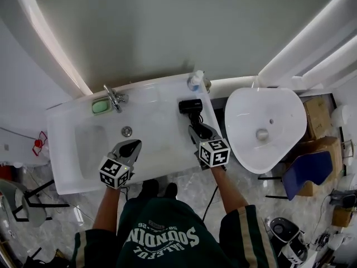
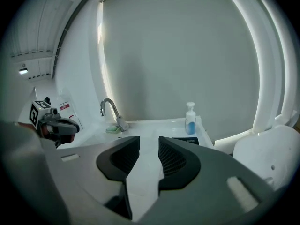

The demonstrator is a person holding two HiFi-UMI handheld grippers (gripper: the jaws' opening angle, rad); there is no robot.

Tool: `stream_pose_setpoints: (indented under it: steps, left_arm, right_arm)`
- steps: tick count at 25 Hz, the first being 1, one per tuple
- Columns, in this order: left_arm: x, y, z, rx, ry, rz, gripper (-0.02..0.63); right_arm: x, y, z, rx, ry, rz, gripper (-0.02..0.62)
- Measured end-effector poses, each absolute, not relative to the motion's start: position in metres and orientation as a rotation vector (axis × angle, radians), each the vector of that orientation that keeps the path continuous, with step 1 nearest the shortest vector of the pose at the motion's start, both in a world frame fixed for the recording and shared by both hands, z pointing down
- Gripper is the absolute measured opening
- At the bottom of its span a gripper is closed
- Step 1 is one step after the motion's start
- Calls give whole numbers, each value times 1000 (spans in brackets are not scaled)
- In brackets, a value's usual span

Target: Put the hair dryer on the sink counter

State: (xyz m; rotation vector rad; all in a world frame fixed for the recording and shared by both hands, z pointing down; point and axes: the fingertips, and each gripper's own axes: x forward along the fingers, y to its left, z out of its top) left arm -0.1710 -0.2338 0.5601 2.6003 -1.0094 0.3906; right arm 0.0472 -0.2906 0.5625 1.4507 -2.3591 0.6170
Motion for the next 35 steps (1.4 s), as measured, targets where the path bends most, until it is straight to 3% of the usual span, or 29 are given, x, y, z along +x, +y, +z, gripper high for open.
stream_pose_setpoints:
  steps: [7,13,35]
  left_arm:
    - [-177,-235,543,2604,-1059,321,52]
    - [-181,-238,531,2625,-1080,304,52]
    - [-187,-238,523,2652,-1074,274,52]
  right_arm:
    - [21,-277,510,1482,-2494,473,43]
    - [6,-267,482,1481,-2571,393,6]
    - [-15,-254,475,1432,-2606,374,5]
